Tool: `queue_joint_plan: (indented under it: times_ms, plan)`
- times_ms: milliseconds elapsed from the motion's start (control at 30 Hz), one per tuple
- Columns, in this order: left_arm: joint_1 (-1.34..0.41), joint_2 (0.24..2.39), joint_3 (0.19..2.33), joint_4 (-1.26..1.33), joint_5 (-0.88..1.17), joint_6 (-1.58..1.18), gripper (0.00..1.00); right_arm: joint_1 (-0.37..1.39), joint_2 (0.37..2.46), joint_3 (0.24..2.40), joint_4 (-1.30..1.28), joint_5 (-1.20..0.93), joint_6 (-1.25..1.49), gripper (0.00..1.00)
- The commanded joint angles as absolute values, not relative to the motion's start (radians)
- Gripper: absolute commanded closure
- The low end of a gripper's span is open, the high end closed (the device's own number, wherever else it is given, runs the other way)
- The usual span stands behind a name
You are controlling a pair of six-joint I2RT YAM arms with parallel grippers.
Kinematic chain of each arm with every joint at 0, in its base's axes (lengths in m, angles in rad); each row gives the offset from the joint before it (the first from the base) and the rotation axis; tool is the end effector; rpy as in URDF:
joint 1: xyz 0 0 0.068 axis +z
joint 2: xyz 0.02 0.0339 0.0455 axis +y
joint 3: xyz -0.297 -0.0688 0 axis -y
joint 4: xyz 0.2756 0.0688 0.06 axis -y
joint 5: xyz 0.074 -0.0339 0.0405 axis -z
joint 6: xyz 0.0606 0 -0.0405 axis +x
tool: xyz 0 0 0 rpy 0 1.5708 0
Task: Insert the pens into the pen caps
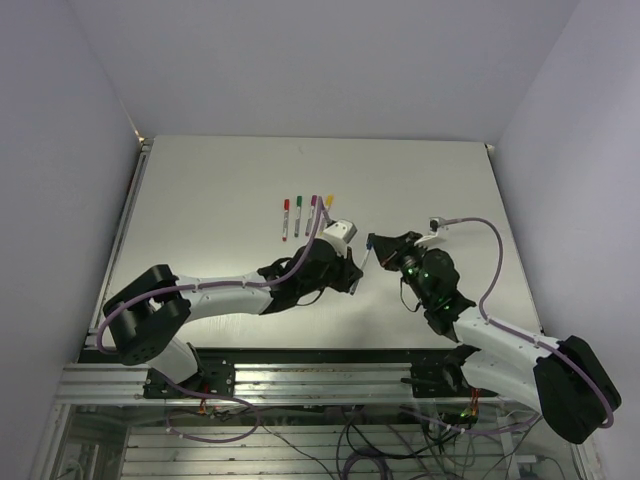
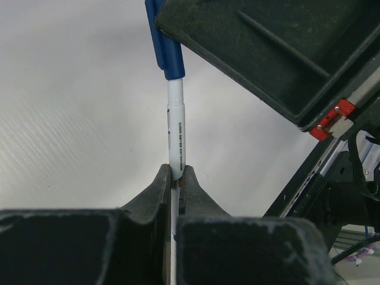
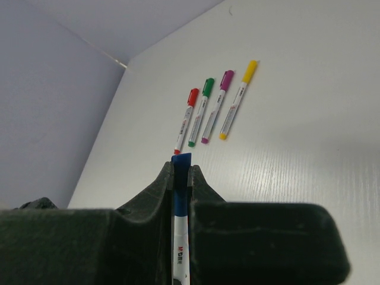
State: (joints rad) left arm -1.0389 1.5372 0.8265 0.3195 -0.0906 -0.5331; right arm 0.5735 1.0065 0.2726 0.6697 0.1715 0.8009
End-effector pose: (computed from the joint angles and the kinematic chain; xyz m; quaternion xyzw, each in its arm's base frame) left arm 0.1986 -0.3267 0.2248 0.1833 0.8101 -0.3665 0.4193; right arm 0.2067 0.1212 0.2158 0.1407 0.7154 0.3841 0.5665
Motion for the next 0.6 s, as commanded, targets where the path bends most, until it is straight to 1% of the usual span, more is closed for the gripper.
queue_joint_plan:
  times_ms: [0, 167, 433, 567]
  plan:
    - [-1.01, 1.497, 0.79, 0.507, -0.037, -0.591, 0.93, 0.614, 1.023, 0.273, 0.635, 0.129, 0.725, 1.0]
    - [-0.961, 1.478, 0.764, 0.601, 0.002, -0.637, 0.93, 0.65, 1.03, 0.28, 0.583, 0.121, 0.662, 1.0]
    - [-0.886, 1.521, 0.753, 0.784, 0.138, -0.737, 0.93, 0.684, 1.046, 0.306, 0.513, 0.119, 0.59, 1.0]
    - [-0.867, 1.52, 0.77, 0.788, 0.142, -0.73, 0.93, 0.696, 1.063, 0.327, 0.468, 0.129, 0.57, 1.0]
